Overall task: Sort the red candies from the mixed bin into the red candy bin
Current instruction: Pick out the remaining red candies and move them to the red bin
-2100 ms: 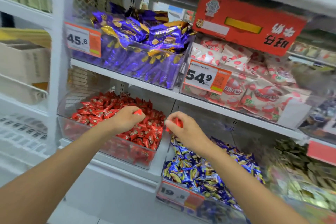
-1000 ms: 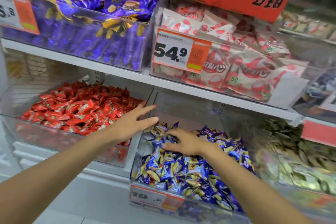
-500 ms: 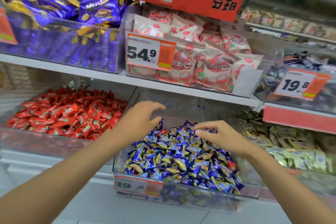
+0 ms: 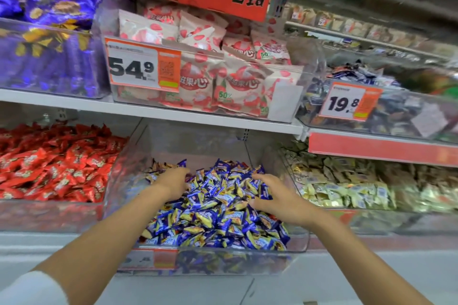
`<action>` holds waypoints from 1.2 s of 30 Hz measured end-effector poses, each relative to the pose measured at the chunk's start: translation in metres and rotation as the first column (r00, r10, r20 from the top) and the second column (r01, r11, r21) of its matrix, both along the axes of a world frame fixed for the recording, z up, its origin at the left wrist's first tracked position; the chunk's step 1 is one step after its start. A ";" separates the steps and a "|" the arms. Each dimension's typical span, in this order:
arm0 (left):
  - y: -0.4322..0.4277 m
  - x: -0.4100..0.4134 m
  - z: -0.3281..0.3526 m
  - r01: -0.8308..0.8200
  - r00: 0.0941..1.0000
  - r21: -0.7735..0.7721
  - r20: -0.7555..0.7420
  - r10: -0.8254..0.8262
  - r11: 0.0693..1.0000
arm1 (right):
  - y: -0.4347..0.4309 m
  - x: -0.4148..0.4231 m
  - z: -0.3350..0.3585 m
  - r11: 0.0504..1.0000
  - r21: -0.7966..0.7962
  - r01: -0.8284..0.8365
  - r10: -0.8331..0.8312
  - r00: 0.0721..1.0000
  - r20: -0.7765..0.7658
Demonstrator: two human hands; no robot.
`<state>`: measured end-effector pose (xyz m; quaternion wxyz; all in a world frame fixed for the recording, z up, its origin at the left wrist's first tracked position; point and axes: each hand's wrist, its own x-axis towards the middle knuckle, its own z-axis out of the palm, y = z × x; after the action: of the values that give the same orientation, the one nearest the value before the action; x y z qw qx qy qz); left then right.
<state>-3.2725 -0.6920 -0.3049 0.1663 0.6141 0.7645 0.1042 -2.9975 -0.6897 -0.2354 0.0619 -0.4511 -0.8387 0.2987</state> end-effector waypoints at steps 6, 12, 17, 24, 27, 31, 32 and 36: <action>-0.009 0.004 0.008 -0.105 0.988 0.121 0.122 0.090 0.987 | -0.005 -0.003 -0.009 0.999 -0.020 0.031 -0.032 0.999 -0.041; -0.040 0.006 0.056 -0.128 0.956 0.376 0.292 0.014 0.918 | -0.004 -0.005 -0.015 0.977 -0.121 0.177 -0.194 0.971 -0.142; -0.077 -0.022 0.093 -0.074 0.997 0.546 0.064 0.046 0.835 | 0.005 -0.031 -0.019 0.918 -0.193 0.346 -0.342 0.938 0.054; -0.099 -0.044 0.074 -0.233 0.926 0.515 0.377 0.026 0.825 | 0.009 -0.105 -0.034 0.923 -0.085 0.375 -0.379 0.925 -0.033; -0.099 -0.044 0.071 -0.265 0.908 0.552 0.419 0.012 0.791 | 0.002 -0.142 -0.031 0.971 0.029 0.238 -0.238 0.971 0.002; -0.098 -0.043 0.071 -0.276 0.902 0.569 0.431 0.005 0.775 | -0.016 -0.152 -0.024 0.994 -0.011 -0.105 0.103 0.988 -0.116; -0.098 -0.043 0.071 -0.276 0.904 0.570 0.428 0.008 0.773 | -0.017 -0.146 -0.018 0.986 -0.066 -0.151 0.138 0.976 -0.171; -0.096 -0.044 0.071 -0.260 0.901 0.546 0.434 -0.003 0.796 | 0.006 -0.098 -0.008 0.998 0.053 0.035 -0.019 0.960 -0.280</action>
<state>-3.3161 -0.7879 -0.2338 0.1169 0.5439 0.6814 0.4756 -3.0951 -0.6836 -0.2429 0.1965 -0.4140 -0.8235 0.3344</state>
